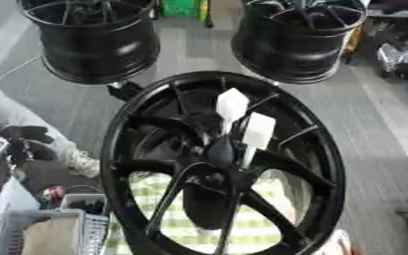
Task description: Pull the pin out of the wheel hub.
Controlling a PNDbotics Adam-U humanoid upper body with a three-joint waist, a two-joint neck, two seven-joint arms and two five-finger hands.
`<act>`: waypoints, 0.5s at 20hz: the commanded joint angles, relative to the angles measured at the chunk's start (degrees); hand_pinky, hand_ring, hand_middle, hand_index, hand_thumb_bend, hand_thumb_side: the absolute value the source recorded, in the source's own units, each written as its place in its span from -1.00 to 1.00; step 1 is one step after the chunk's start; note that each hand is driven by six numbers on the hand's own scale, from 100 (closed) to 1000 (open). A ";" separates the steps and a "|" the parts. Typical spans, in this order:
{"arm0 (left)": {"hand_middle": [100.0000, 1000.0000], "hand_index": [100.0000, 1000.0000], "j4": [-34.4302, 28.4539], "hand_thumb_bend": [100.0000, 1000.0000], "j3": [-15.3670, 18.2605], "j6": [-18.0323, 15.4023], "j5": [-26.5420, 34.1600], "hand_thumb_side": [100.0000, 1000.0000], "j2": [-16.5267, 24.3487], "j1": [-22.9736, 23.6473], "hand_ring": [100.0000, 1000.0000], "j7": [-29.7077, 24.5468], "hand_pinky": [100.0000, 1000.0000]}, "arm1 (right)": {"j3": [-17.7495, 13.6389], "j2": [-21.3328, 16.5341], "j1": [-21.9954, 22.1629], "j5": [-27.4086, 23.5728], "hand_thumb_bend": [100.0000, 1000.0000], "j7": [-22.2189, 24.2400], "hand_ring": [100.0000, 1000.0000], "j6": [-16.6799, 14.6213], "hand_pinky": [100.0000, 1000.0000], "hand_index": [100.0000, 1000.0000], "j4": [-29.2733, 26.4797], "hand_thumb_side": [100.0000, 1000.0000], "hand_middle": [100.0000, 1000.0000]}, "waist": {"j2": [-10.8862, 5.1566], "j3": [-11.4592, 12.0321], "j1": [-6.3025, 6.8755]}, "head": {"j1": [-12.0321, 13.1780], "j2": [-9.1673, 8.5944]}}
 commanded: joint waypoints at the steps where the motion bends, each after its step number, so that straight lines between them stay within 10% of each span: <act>1: 0.20 0.50 -0.66 -1.00 -0.46 -0.22 -0.07 0.78 1.54 -0.38 0.16 -0.39 0.30 | 2.78 -4.26 -4.00 -1.45 -1.00 6.74 0.44 -0.31 0.42 0.88 -1.57 -0.26 0.66 | -0.72 0.17 -0.03 | -0.31 -0.15; 10: 0.20 0.50 -0.27 -1.00 -0.91 -0.61 -0.18 0.79 1.80 -0.33 0.17 -0.88 0.30 | 11.96 -2.27 -15.42 3.65 -0.99 25.41 0.56 -0.75 0.53 0.94 -1.61 -0.05 0.77 | -0.92 0.52 -0.12 | -0.92 -0.15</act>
